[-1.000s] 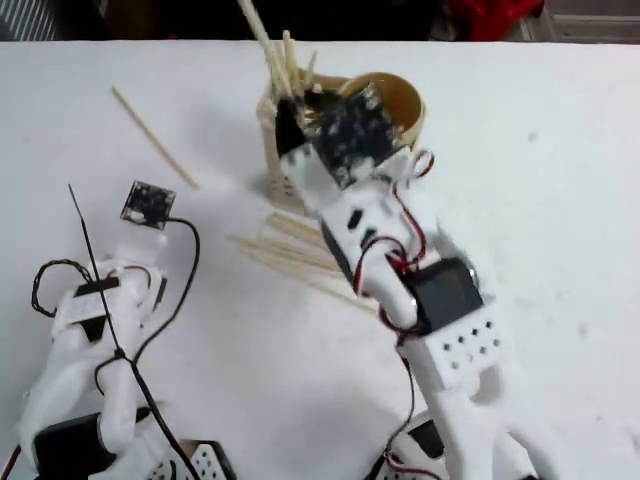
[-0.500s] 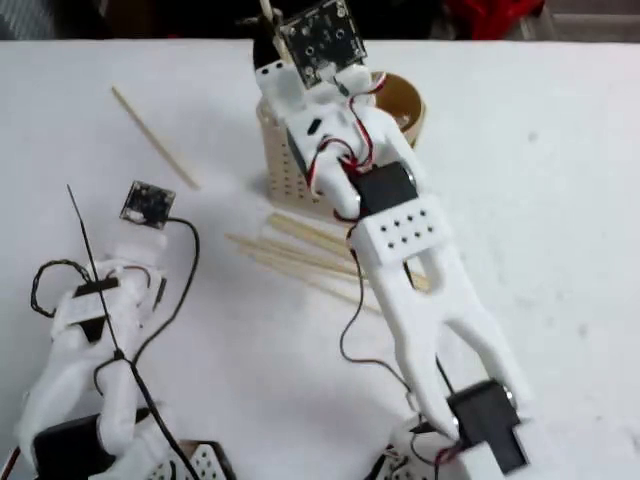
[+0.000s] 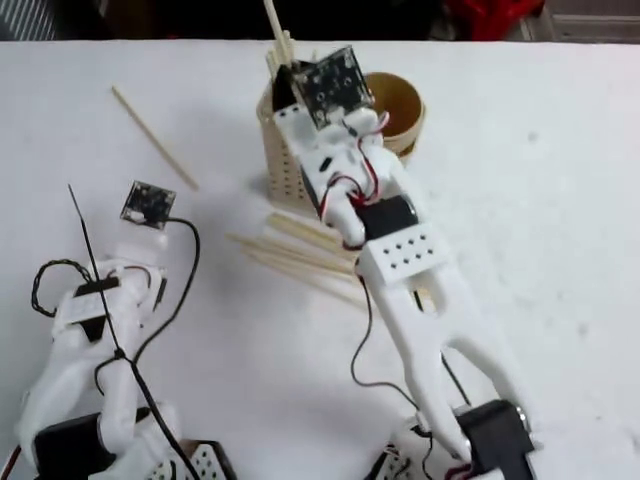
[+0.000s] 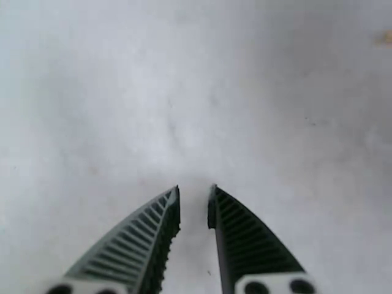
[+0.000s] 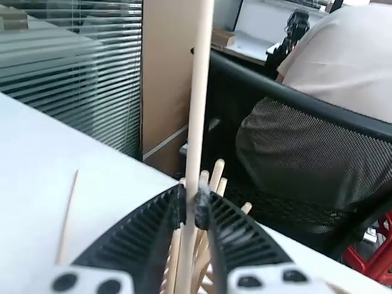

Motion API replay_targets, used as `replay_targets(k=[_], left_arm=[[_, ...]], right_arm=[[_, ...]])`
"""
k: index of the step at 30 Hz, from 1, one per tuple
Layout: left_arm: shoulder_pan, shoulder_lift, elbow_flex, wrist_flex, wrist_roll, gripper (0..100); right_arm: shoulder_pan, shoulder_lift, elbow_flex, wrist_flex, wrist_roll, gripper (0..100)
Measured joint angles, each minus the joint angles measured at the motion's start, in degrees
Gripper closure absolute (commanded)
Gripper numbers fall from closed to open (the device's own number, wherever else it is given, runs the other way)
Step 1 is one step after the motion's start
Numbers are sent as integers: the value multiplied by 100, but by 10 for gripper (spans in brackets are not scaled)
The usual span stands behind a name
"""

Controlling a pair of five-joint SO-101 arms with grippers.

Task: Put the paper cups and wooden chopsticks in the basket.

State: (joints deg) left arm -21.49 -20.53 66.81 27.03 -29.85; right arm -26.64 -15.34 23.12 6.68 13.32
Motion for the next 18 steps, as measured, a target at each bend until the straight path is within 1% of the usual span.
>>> replay_targets(k=[2, 3, 7, 9, 12, 16, 18], left_arm=[[0, 0, 0, 0, 0, 902], [0, 0, 0, 0, 0, 902], [0, 0, 0, 0, 0, 902], [0, 0, 0, 0, 0, 902], [0, 0, 0, 0, 0, 902], [0, 0, 0, 0, 0, 902], [0, 0, 0, 0, 0, 902]], right_arm=[[-9, -202, 237, 0, -9, 817], [-9, -316, 334, 0, -26, 811], [9, -844, 659, 0, -26, 848], [-9, -1143, 712, 220, -26, 882], [-9, -1662, 738, 1055, -26, 911], [-9, -2365, 721, 2708, -18, 902], [-18, -2602, 615, 3560, 158, 902]])
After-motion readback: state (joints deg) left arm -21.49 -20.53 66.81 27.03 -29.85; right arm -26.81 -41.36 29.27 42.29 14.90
